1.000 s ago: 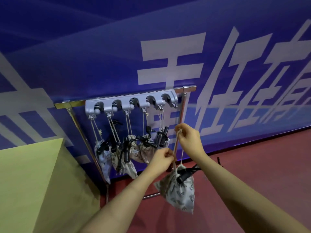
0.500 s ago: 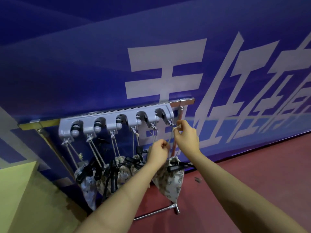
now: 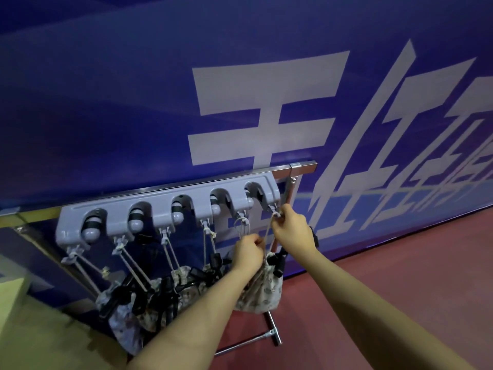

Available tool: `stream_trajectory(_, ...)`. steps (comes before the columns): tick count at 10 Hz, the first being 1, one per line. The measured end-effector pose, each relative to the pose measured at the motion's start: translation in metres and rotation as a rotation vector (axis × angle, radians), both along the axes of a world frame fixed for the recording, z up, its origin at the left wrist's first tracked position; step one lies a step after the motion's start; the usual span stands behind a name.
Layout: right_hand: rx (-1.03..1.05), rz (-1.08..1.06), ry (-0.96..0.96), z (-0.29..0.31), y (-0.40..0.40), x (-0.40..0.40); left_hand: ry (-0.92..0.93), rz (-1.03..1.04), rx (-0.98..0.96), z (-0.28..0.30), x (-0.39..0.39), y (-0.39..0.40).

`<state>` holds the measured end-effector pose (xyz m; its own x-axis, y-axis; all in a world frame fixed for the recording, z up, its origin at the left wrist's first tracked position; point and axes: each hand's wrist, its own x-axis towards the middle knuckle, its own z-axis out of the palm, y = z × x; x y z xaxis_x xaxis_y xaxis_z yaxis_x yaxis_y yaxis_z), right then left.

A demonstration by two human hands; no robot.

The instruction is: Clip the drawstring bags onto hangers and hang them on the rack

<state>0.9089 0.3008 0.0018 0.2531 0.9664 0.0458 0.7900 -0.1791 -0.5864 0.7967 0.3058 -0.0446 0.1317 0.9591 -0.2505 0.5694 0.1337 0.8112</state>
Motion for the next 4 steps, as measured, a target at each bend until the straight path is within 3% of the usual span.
stream_trajectory(4,-0.025,0.017,0.12,0.014,-0.042,0.002,-0.002,0.089,0.09,0.041,-0.018,-0.042)
